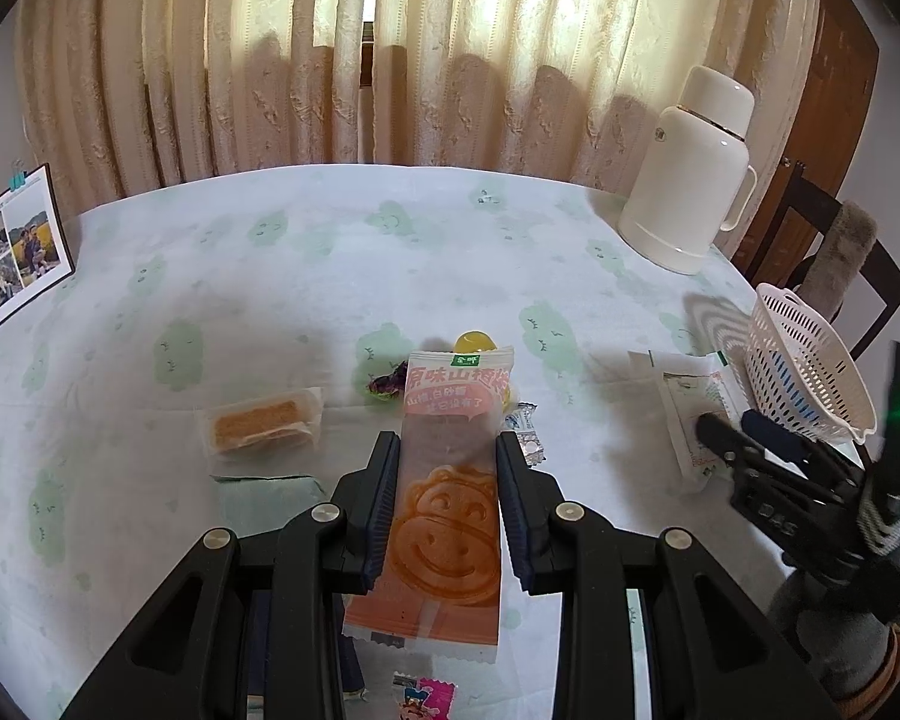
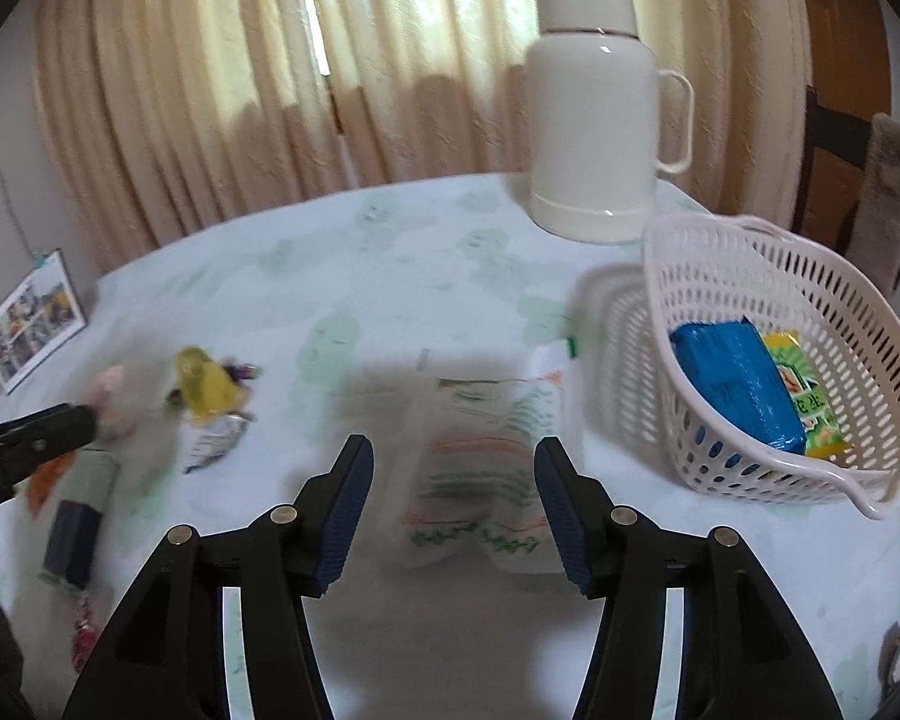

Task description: Organize snacks

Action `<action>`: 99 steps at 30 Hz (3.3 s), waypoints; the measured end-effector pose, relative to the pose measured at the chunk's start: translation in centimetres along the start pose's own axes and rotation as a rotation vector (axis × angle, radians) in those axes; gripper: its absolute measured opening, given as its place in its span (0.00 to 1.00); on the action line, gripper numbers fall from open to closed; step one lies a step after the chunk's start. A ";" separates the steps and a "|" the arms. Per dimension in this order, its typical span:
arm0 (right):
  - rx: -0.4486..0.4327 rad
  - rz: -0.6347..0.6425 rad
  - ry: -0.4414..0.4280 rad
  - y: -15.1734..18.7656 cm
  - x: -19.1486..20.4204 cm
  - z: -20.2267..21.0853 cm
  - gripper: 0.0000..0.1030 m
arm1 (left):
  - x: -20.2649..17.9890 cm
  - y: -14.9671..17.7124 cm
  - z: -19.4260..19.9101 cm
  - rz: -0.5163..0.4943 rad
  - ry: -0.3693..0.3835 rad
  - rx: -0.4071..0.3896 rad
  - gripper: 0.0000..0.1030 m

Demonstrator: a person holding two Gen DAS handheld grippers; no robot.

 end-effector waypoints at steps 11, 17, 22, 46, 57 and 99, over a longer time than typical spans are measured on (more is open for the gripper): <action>0.099 0.106 0.047 -1.1 1.4 -3.3 0.45 | 0.1 0.0 0.2 0.006 0.003 -0.002 0.28; 0.059 0.155 -0.039 -0.7 2.8 -2.3 0.40 | 0.0 0.0 0.1 0.005 -0.001 0.000 0.28; -0.029 0.156 -0.090 -0.8 3.3 -0.1 0.40 | -0.1 -0.1 -0.1 0.004 -0.006 0.004 0.28; -0.356 -0.216 0.174 -3.6 -10.2 7.3 0.68 | -1.9 -0.1 -0.9 -0.020 -0.018 0.025 0.28; -0.369 -0.318 0.176 -2.1 -14.8 8.4 0.68 | -7.3 -1.4 -0.6 -0.122 -0.006 0.020 0.28; -0.366 -0.514 0.106 0.8 -19.2 9.6 0.68 | -24.7 -6.7 -5.0 -0.242 0.314 0.065 0.49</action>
Point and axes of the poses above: each gripper's, at about its wrist camera, not at the fingertips, and z roughly against the way its jaws point, x to its left, y to its underside, the point moved 2 cm from there along -z, roughly the way its jaws point, and after that the axes turned 7 degrees about x, right-handed, at the moved point
